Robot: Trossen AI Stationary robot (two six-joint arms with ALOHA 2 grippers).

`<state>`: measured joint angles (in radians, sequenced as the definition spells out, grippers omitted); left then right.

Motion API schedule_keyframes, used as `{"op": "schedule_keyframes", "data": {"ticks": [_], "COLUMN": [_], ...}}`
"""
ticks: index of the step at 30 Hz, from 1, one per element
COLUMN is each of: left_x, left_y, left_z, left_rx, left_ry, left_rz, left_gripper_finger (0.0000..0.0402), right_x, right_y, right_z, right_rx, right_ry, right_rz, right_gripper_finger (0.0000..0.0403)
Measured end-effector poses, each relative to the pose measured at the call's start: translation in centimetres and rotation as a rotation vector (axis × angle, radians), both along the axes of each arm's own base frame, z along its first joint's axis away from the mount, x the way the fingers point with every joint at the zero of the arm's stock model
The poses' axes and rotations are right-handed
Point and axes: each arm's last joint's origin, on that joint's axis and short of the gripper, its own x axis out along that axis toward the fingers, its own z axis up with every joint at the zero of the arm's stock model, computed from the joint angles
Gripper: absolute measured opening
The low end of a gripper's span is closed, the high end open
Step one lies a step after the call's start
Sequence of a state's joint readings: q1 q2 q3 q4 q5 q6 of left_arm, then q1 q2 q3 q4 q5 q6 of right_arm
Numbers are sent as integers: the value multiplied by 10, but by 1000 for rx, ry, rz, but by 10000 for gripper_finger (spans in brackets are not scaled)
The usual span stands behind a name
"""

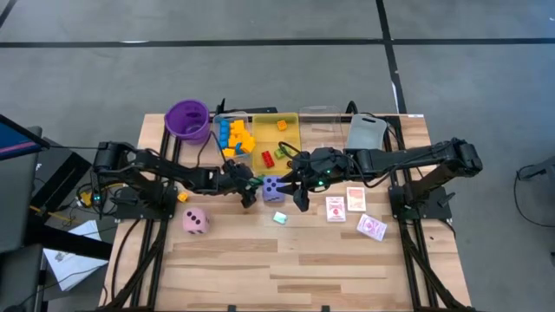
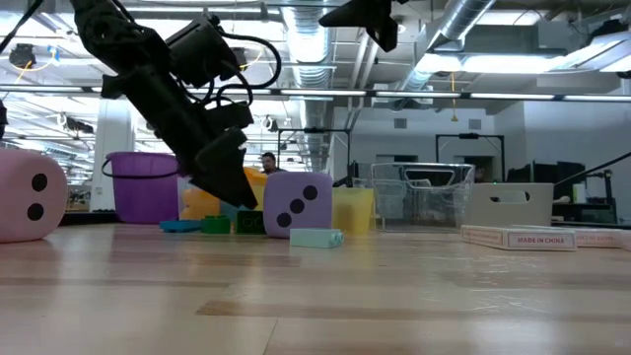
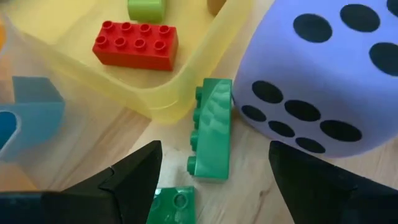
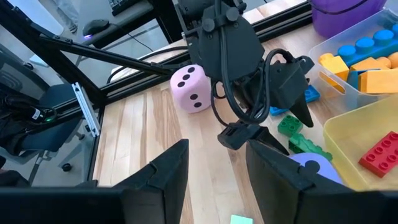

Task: Pick & Place Toys
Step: Put the green eight stud game piece into the yellow bin

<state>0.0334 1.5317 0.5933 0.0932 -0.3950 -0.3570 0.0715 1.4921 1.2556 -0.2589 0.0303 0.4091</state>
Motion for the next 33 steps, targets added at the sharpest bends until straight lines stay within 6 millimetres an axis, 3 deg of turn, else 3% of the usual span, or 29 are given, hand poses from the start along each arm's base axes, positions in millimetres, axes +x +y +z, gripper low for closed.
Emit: {"op": "schedule_keyframes", "data": {"ticks": [16,33], "left_x": [5,5], "left_y": [0,0], "left_z": [-21,-21], "left_rx": [-28,-19], "left_ry": [36,37], "left_rz": [35,30], "left_gripper_finger": [290,280], "right_x": [-1,-1], "right_y": [0,0], "right_z": [-2,-2], "right_rx": [0,0], "right_ry": [23,24], "right_rz": [-1,-1], "right_gripper_finger": [154,154]}}
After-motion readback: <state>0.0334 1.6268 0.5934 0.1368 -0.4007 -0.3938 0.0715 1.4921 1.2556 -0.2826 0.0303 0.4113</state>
